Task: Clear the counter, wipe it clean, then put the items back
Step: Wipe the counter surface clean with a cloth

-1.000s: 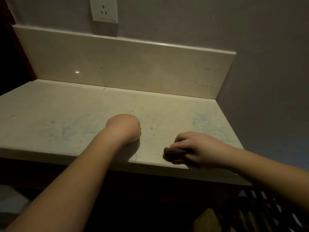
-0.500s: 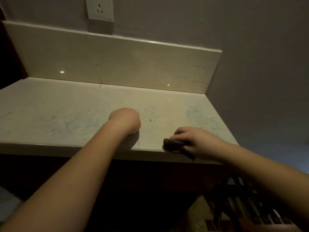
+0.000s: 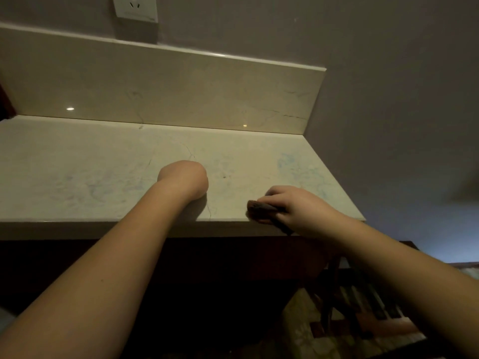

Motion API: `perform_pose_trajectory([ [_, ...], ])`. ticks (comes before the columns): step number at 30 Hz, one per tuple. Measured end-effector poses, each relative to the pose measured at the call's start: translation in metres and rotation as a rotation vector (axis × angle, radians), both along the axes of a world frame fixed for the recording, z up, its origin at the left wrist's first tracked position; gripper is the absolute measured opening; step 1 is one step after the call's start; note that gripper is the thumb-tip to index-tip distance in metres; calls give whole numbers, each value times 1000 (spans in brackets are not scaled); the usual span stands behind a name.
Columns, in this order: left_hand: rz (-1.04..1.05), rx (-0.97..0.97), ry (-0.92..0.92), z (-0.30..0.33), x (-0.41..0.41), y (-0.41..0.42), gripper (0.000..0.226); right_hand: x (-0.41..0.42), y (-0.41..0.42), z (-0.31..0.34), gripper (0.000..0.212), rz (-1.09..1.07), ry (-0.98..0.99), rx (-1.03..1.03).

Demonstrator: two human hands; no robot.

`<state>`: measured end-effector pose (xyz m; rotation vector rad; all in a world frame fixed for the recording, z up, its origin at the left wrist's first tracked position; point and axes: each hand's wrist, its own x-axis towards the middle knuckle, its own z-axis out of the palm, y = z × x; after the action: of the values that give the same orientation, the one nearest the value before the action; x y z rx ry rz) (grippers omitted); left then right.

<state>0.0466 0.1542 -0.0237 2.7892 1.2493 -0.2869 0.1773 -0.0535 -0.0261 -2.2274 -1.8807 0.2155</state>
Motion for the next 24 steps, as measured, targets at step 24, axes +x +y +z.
perform_pose_trajectory([
  [24,32,27,-153,-3,-2,-10,37,59,-8,2,43,-90,-138,46],
])
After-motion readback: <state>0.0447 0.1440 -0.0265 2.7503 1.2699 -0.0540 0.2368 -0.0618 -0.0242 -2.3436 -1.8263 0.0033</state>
